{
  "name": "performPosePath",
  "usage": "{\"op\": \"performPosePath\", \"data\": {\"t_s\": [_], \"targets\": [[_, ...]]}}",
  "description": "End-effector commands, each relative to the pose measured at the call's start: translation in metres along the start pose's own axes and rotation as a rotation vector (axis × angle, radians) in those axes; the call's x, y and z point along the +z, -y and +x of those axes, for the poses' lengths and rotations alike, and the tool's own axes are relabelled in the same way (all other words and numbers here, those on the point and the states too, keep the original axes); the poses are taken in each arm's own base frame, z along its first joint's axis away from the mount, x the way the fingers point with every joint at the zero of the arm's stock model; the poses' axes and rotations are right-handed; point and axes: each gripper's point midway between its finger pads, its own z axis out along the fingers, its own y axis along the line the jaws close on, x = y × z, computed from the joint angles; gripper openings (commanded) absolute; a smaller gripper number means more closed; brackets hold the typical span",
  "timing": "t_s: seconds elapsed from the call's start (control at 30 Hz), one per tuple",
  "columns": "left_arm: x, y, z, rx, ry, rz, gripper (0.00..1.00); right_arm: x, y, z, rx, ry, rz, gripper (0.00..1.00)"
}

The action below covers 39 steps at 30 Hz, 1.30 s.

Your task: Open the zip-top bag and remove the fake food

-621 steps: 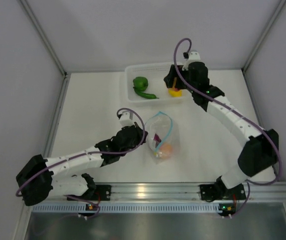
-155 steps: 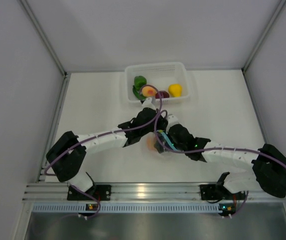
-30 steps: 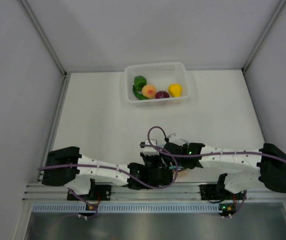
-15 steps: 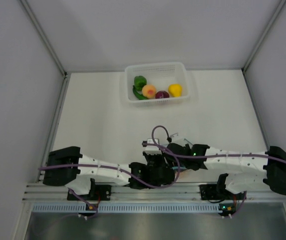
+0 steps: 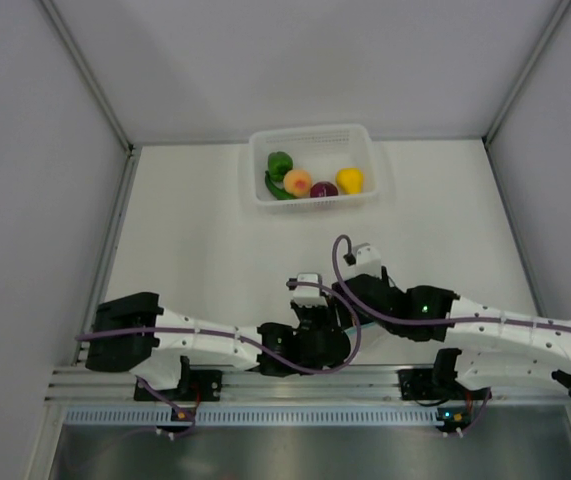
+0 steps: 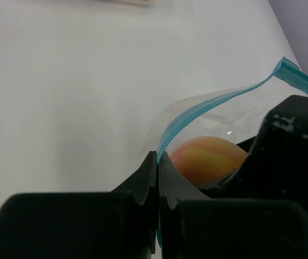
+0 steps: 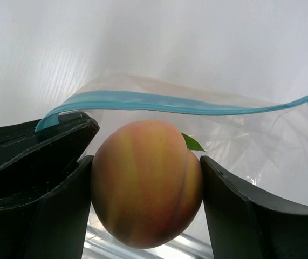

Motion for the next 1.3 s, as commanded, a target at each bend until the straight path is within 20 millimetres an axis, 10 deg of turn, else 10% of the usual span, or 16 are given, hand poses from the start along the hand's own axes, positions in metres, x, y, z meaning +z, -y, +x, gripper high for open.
{"op": "performPosePath", "data": {"t_s": [0.0, 0.47, 0.8, 1.27], "targets": [[-0.003, 0.019, -0.020, -0.122, 0.020, 0.041, 0.00, -0.027, -0.025, -0.050, 0.051, 0.162, -0.125, 0.39], [0.002, -0.009, -0.027, -0.179, 0.006, 0.020, 0.00, -0.097, -0.028, -0.122, 0.075, 0.418, -0.279, 0.38], [0.000, -0.092, -0.054, -0.240, 0.063, -0.111, 0.00, -0.153, 0.012, -0.223, 0.068, 0.556, -0.086, 0.39], [-0.038, -0.143, -0.108, -0.254, 0.135, -0.071, 0.00, 0.091, 0.129, -0.342, 0.118, 0.373, 0.146, 0.42]]}}
